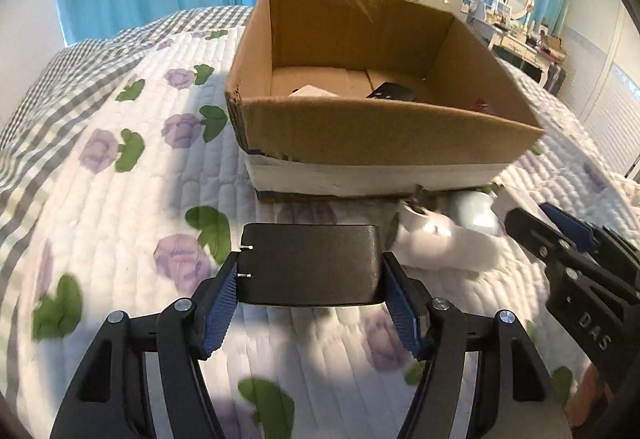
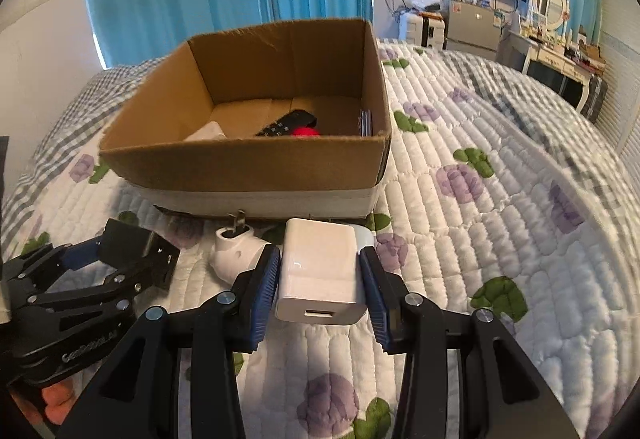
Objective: Organize rigid objects
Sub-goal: 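Drop both chargers into the box by opening both tools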
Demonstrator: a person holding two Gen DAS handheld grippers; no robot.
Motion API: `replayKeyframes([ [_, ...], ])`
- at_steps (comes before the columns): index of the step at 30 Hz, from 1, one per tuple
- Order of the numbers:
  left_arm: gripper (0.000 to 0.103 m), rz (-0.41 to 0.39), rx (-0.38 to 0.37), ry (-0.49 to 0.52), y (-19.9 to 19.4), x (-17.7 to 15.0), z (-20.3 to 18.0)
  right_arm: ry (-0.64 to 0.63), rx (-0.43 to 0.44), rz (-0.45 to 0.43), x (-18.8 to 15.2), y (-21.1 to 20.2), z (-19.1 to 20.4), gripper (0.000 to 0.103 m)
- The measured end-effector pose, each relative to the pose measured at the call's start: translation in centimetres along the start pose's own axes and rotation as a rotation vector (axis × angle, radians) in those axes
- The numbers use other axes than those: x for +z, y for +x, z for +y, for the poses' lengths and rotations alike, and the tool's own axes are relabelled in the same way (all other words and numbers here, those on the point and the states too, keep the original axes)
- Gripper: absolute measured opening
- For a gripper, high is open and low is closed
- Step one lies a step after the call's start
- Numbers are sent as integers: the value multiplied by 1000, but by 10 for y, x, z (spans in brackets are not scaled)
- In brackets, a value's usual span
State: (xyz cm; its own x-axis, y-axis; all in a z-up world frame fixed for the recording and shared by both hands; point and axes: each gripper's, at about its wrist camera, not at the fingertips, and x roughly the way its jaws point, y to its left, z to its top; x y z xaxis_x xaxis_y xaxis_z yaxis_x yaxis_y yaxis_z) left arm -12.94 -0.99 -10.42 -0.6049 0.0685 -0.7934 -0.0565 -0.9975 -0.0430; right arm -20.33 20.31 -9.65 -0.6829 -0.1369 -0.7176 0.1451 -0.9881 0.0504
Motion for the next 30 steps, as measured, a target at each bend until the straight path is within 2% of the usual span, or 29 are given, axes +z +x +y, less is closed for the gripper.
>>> replayKeyframes([
  [5, 68, -19, -25, 3, -31, -1, -5, -30, 8, -62, 5, -31, 5, 41],
  [10, 68, -47, -33, 29, -70, 15, -11, -58, 20, -135, 21, -69, 12, 41],
  [15, 68, -100, -57, 46, -103, 41, -14, -100, 28, -201, 48, -101, 20, 41],
  [19, 68, -148, -47, 71, -118, 71, -17, -123, 46, -248, 82, -117, 19, 41],
  [25, 68, -178, -36, 124, -98, 128, -26, -110, 78, -269, 131, -101, 10, 41],
  [30, 68, -153, -43, 126, -44, 167, -32, -94, 95, -247, 160, -56, 0, 41],
])
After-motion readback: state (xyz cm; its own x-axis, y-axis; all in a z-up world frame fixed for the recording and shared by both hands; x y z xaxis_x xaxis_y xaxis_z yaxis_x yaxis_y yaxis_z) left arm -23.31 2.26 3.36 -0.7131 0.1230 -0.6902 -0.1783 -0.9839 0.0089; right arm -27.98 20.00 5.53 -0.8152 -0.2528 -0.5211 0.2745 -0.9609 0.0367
